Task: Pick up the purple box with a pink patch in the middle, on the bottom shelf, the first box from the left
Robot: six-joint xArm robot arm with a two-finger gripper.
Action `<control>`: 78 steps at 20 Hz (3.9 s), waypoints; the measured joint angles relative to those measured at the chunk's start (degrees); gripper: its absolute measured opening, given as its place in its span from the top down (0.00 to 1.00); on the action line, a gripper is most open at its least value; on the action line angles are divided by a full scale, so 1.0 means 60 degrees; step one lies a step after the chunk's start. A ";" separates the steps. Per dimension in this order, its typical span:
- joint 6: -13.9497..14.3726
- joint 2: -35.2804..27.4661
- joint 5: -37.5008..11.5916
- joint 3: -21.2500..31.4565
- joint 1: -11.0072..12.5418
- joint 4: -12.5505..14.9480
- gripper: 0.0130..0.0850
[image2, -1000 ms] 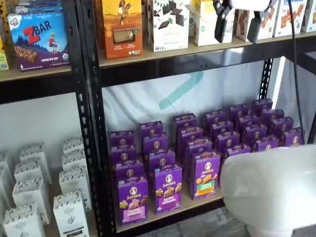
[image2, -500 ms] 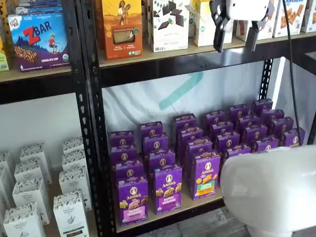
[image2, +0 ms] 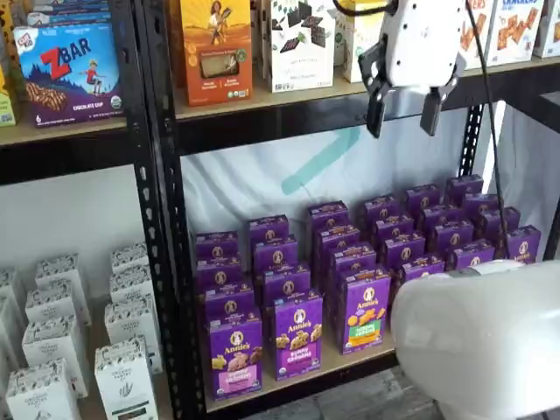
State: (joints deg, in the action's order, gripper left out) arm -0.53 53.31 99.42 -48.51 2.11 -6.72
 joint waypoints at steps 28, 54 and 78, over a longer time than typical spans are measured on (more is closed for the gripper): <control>0.2367 -0.0662 -0.4879 0.4435 -0.2480 0.1201 0.00; 0.2635 -0.2876 -1.0298 0.6965 -0.3176 0.0645 0.00; 0.2748 -0.7991 -1.4275 0.5836 -0.4783 -0.0751 0.00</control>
State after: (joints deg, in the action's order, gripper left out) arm 15.96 5.36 13.77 -13.50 -26.59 -11.22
